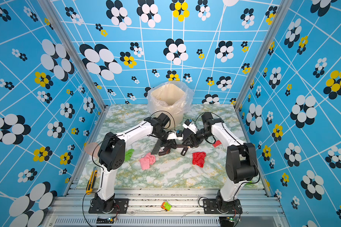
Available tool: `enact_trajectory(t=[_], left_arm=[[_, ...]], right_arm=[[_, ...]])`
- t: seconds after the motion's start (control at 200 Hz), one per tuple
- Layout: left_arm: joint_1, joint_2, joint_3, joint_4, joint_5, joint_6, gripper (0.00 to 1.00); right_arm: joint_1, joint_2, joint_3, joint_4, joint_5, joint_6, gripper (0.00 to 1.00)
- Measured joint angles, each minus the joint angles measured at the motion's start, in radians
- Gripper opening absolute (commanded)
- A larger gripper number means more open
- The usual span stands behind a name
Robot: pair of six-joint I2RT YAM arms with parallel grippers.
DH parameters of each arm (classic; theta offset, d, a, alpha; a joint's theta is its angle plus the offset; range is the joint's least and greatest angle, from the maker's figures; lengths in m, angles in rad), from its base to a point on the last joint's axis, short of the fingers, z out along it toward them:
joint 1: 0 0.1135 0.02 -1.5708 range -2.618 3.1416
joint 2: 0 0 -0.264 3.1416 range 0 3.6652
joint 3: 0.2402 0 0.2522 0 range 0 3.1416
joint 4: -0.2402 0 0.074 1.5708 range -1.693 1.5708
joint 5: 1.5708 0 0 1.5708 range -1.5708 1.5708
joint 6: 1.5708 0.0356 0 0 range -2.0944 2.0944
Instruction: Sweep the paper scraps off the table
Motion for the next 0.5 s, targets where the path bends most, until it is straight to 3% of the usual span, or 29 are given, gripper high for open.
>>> enact_trajectory(t=[0.5], left_arm=[[0.0, 0.0, 0.015, -0.031, 0.006, 0.005, 0.0]], right_arm=[[0.028, 0.052, 0.006, -0.029, 0.07, -0.003, 0.58]])
